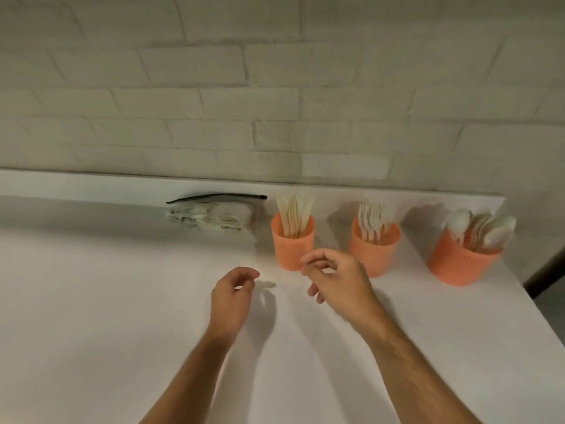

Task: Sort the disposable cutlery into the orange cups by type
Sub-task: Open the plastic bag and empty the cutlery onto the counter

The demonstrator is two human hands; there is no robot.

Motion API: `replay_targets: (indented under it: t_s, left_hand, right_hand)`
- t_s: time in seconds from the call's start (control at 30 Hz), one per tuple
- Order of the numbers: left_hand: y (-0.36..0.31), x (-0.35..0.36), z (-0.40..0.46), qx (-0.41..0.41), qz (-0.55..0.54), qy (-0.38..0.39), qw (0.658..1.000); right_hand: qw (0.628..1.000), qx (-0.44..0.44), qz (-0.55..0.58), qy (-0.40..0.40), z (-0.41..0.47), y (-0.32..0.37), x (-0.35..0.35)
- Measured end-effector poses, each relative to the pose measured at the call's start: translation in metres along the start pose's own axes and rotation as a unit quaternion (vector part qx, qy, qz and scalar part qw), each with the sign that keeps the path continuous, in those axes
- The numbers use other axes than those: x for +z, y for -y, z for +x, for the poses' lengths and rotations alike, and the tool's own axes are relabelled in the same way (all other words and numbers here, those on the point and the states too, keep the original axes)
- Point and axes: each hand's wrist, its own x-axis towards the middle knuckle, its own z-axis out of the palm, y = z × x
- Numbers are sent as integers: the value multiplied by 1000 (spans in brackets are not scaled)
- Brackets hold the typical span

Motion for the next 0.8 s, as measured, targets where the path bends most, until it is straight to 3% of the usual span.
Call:
replay_targets:
  t_s: [0.27,0.43,0.57,0.67,0.8]
  left_hand:
    - [14,-85,112,-86,-92,-86,988]
    - [16,-117,198,-105,-93,-101,985]
    - [18,-124,244,-134,-85,-41,986]
    - [17,-120,261,-131,-101,15,986]
    - [20,-118,268,-90,-99,-19,991]
  right_hand:
    - [959,223,172,22,71,-4,145]
    - [938,225,249,-81,133,-6,184]
    - [927,237,261,-125,171,2,194]
    - [931,240,236,-140,182,6,203]
    - [926,264,253,-96,181,14,208]
